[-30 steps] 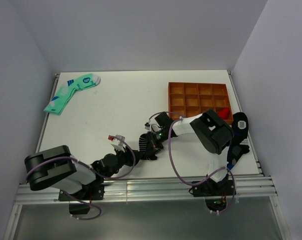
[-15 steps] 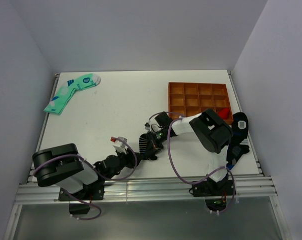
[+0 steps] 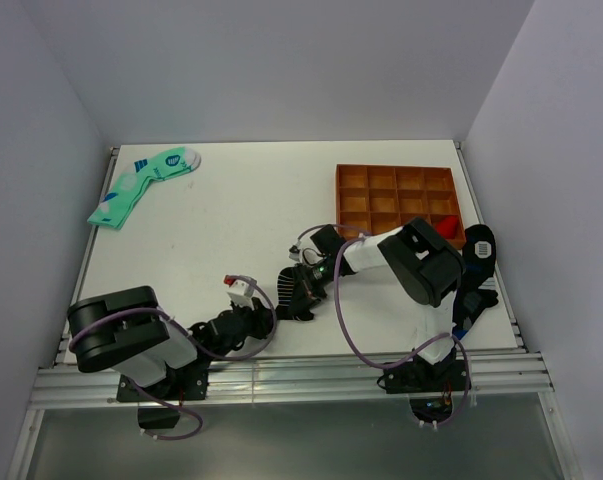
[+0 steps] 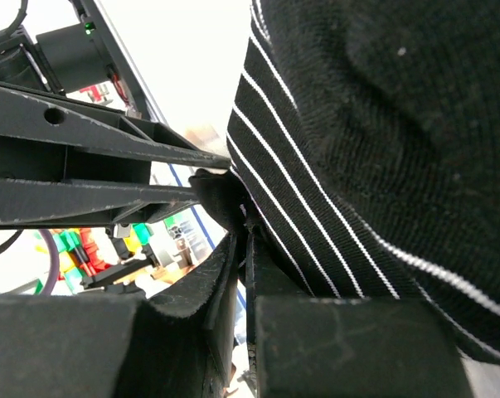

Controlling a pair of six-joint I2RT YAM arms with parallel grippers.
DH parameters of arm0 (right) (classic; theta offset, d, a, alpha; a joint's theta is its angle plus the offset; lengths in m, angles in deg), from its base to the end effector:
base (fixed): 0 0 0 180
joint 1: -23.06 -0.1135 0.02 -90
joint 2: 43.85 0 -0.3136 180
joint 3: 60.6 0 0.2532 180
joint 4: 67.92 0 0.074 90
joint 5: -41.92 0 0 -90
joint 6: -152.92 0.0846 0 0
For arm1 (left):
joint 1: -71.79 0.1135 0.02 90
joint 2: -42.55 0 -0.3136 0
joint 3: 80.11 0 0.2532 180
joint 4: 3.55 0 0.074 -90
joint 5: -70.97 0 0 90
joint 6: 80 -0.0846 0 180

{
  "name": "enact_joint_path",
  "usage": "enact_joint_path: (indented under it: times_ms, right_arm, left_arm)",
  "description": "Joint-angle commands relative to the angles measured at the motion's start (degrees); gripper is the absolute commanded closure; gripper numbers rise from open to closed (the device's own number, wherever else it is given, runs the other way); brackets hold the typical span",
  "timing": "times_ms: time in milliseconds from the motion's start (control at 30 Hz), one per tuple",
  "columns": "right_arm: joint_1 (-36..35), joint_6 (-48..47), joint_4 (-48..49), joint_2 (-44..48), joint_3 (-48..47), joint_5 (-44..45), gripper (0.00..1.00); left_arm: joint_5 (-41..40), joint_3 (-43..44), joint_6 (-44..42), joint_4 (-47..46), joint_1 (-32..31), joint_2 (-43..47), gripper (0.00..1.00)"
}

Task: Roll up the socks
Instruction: Roll the sock at the center of the board.

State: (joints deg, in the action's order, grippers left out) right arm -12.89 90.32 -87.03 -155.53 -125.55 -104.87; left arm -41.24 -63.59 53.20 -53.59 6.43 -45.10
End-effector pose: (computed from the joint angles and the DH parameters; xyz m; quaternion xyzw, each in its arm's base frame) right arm 0.2488 0.2679 0.1108 0.1634 -0.8504 -0.4924 0.0875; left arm 0.1254 -0.1968 0.1324 0.0486 0.8150 -0.3580 0.4531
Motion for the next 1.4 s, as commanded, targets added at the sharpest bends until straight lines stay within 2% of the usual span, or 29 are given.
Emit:
enact_joint_path:
  times_ms: [0, 167, 200, 300, 333, 367, 467, 500, 600, 667, 900, 933, 1133, 1367]
  right_arm:
    - [0.3, -2.1, 0.7, -0.1, 2.8, 5.2, 0.90]
    - [0.3, -2.3, 2.2, -0.3, 4.0, 5.8, 0.90]
    - [0.3, -2.5, 2.2, -0.2, 4.2, 6.1, 0.90]
    - [0.3, -2.9, 2.3, 0.4, 4.7, 7.8, 0.90]
    - [0.3, -3.1, 2.3, 0.4, 4.7, 8.5, 0.90]
    - [0.3, -3.1, 2.2, 0.3, 4.8, 8.6, 0.90]
    - [0.3, -3.4, 2.0, 0.0, 4.7, 8.9, 0.90]
    - [0.3, -3.5, 1.9, 0.0, 4.7, 9.0, 0.90]
    - [0.3, -3.7, 1.9, 0.1, 4.8, 8.5, 0.90]
    - [0.3, -4.1, 1.0, 0.1, 4.5, 8.4, 0.90]
    - [0.3, -5.5, -1.0, 0.8, 4.3, 8.5, 0.90]
    - [0.3, -5.6, -1.2, 0.7, 4.3, 8.6, 0.90]
    - [0.4, -5.2, -1.5, 0.6, 4.2, 9.0, 0.90]
    - [0.3, -5.7, -2.8, 0.7, 3.8, 9.2, 0.90]
  left_arm:
    - [-1.0, 1.5, -0.3, 7.1, -0.3, 0.6, 0.80]
    - [-0.2, 3.9, 0.6, 12.7, -0.3, 1.8, 0.94]
    - [0.0, 4.1, 0.8, 13.5, -0.3, 2.0, 1.00]
    - [1.0, 5.0, 0.7, 15.9, -0.3, 3.1, 1.00]
    - [1.2, 5.2, 0.7, 16.3, -0.3, 3.8, 0.99]
    - [1.6, 4.8, 0.7, 15.9, -0.3, 4.2, 0.81]
    - [1.0, 2.8, 0.7, 14.1, -0.3, 6.6, 0.67]
    - [0.5, 2.7, 0.7, 14.5, -0.3, 7.1, 0.66]
    - [-0.3, 3.1, 0.0, 14.1, -0.3, 7.3, 0.63]
    - [-0.3, 3.3, -0.7, 12.8, -0.3, 6.4, 0.65]
    - [0.9, 2.6, -2.2, 5.0, -0.3, 3.5, 0.66]
    - [1.4, 1.2, -2.4, 2.2, -0.3, 3.5, 0.66]
    - [3.4, -1.0, -3.6, -2.0, -0.3, 5.2, 0.62]
    - [4.1, -0.3, -5.1, -3.2, -0.2, 4.3, 0.59]
